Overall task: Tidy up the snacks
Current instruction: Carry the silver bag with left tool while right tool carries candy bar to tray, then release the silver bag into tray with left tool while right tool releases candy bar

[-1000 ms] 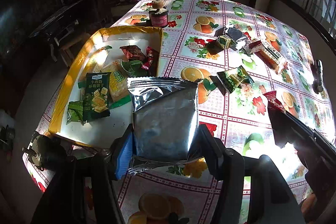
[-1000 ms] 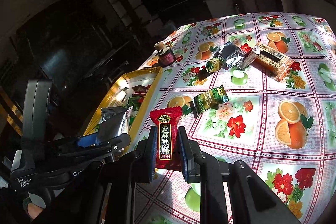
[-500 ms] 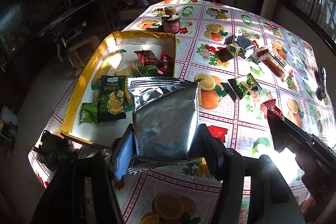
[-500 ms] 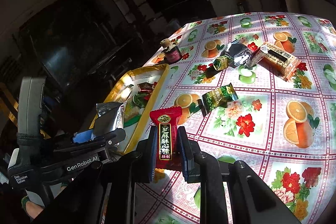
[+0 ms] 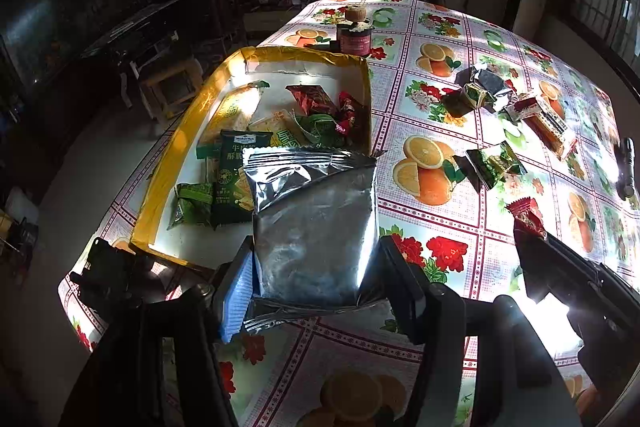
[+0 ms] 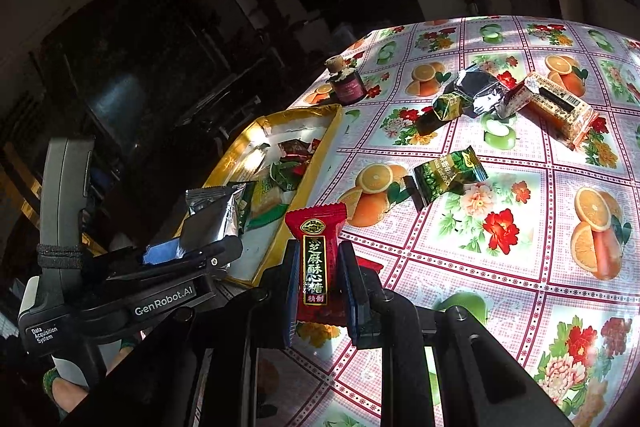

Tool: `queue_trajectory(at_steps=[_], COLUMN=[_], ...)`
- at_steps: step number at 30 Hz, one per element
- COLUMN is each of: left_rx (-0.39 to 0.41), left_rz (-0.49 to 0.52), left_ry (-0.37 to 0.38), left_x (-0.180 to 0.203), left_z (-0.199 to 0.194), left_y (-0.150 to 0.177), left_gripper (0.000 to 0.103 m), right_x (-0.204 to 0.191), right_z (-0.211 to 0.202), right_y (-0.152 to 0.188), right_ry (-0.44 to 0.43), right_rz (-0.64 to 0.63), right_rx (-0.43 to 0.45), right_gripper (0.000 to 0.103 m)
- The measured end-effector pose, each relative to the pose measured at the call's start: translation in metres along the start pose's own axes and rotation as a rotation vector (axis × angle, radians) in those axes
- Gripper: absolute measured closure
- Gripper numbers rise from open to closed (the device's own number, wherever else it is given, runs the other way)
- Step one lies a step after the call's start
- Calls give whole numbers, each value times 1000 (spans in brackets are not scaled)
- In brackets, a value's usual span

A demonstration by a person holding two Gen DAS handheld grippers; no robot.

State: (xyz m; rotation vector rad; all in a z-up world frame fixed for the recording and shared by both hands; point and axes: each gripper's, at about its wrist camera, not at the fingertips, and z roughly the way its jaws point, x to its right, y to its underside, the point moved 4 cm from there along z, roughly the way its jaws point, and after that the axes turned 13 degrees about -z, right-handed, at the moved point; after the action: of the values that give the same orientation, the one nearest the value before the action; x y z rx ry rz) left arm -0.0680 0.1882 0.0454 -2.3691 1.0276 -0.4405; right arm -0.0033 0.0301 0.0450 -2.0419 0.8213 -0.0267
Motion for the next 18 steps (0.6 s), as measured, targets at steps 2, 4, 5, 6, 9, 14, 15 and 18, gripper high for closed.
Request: queue_trajectory(at_steps=[2, 4, 5, 6, 9, 14, 15, 18], left_rx=[6, 9, 9, 8, 6, 12, 12, 5], left_rz=[-6, -13, -18, -23, -38, -62, -67, -81], left_ry=[-8, -15, -17, -20, -27, -44, -47, -56], left_x=[-4, -8, -11, -13, -20, -33, -35, -42], left_z=[1, 2, 3, 4, 6, 9, 10, 16], left_y=[-2, -3, -5, -6, -9, -15, -16, -20], left_gripper=[44, 44, 44, 44, 44, 44, 44, 44], right_x=[-3, -6, -7, -9, -14, -24, -26, -32], right_z=[2, 5, 6, 8, 14, 24, 27, 34], right_y=[-1, -2, -2, -4, -8, -18, -20, -26], right_ry=[-4, -9, -11, -14, -22, -40, -43, -53], right_rz=[-3, -9, -12, -15, -25, -47, -52, -63], right_rx=[-2, -6, -7, -8, -11, -14, -14, -18], right_gripper=[82, 82, 82, 82, 82, 82, 82, 82])
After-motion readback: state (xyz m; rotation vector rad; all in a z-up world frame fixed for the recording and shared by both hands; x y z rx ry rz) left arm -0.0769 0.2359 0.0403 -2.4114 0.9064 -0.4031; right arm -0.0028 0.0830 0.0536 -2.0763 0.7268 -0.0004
